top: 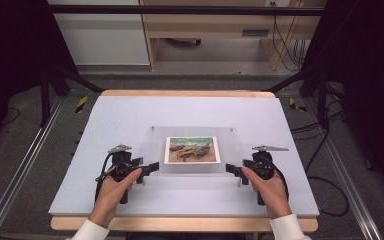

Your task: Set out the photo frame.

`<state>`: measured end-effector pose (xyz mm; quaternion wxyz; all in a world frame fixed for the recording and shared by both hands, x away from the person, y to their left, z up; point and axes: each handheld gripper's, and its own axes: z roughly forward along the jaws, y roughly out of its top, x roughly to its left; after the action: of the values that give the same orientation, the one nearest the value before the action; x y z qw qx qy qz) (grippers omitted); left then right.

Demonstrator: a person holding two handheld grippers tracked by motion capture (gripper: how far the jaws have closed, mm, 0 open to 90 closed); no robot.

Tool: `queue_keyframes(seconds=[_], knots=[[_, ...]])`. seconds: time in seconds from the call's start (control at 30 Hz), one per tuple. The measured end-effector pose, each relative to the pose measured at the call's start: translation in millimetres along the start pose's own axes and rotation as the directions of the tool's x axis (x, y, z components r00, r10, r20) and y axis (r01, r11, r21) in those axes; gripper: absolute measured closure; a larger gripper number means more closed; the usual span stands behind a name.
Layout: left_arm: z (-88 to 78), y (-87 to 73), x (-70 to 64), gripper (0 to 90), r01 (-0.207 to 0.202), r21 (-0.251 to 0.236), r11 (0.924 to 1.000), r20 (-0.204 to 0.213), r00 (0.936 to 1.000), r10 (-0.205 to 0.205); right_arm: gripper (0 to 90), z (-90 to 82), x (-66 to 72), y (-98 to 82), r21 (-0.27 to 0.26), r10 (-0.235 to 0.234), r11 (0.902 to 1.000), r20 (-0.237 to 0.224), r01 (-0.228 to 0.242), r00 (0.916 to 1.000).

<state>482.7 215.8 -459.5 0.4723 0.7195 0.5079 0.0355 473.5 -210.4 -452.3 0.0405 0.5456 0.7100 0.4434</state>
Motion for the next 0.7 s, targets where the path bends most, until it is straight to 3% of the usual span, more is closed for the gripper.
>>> queue_keyframes(seconds=[0.07,0.27,0.7], knots=[[0.0,0.0,0.1,14.4,0.0,-0.001,1.0,0.0,1.0,0.0,15.7,1.4,-0.2,-0.8,0.005,0.013,0.9999,-0.024,-0.013,0.9996],[0.1,0.1,1.2,14.4,-0.002,-0.001,1.0,0.006,1.0,0.002,15.7,1.7,0.1,-0.9,0.005,0.016,0.9999,-0.024,-0.016,0.9996],[-2.5,4.9,2.1,20.0,-0.002,0.02,0.9998,-0.01,1.0,0.002,18.9,1.1,2.8,1.9,0.017,0.018,0.9997,0.006,-0.018,0.9998]])
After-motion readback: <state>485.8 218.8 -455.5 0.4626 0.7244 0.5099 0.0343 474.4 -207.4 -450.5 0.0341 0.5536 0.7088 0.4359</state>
